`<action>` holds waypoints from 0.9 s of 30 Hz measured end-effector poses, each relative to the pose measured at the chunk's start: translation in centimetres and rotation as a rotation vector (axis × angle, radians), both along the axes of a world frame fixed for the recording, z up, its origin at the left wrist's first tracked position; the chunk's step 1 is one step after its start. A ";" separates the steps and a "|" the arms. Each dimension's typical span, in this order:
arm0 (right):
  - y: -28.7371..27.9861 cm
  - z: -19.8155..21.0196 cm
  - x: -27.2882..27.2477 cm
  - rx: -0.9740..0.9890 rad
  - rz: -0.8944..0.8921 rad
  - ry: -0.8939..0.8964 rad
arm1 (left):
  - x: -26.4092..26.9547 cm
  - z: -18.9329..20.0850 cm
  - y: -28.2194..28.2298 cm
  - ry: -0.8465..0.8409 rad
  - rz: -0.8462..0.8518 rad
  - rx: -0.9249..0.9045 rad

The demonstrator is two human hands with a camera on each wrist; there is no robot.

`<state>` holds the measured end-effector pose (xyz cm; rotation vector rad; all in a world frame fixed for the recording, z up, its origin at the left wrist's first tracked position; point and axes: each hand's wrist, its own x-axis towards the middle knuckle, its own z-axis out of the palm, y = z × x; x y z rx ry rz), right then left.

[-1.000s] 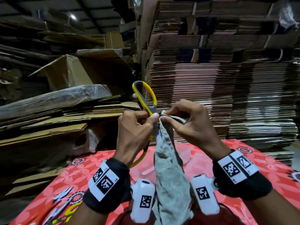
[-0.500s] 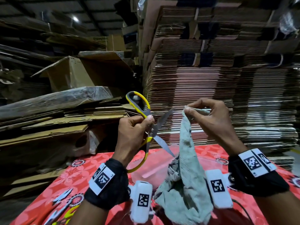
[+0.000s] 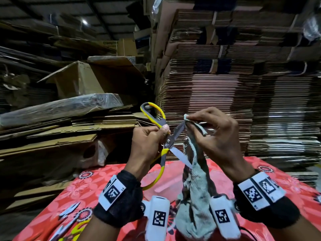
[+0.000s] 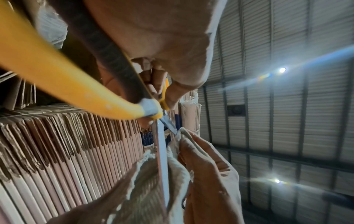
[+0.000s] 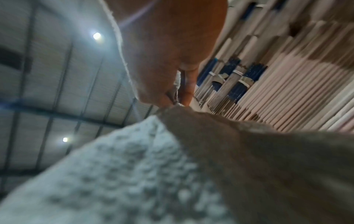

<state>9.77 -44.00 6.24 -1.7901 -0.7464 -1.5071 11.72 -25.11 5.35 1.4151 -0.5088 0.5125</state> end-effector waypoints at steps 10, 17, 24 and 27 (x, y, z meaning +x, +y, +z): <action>1.0 -0.1 -0.3 -0.330 0.183 0.100 | -0.7 0.1 -0.4 -0.048 0.026 0.015; -1.2 1.0 -0.1 -0.099 -0.003 0.052 | -0.1 -0.4 -0.3 -0.110 0.138 0.112; -3.8 0.5 2.4 0.006 -0.162 0.293 | -1.6 0.5 -1.0 -0.145 0.122 0.108; -4.0 1.0 1.8 0.163 -0.047 0.280 | -2.1 0.9 -1.2 -0.231 0.181 0.132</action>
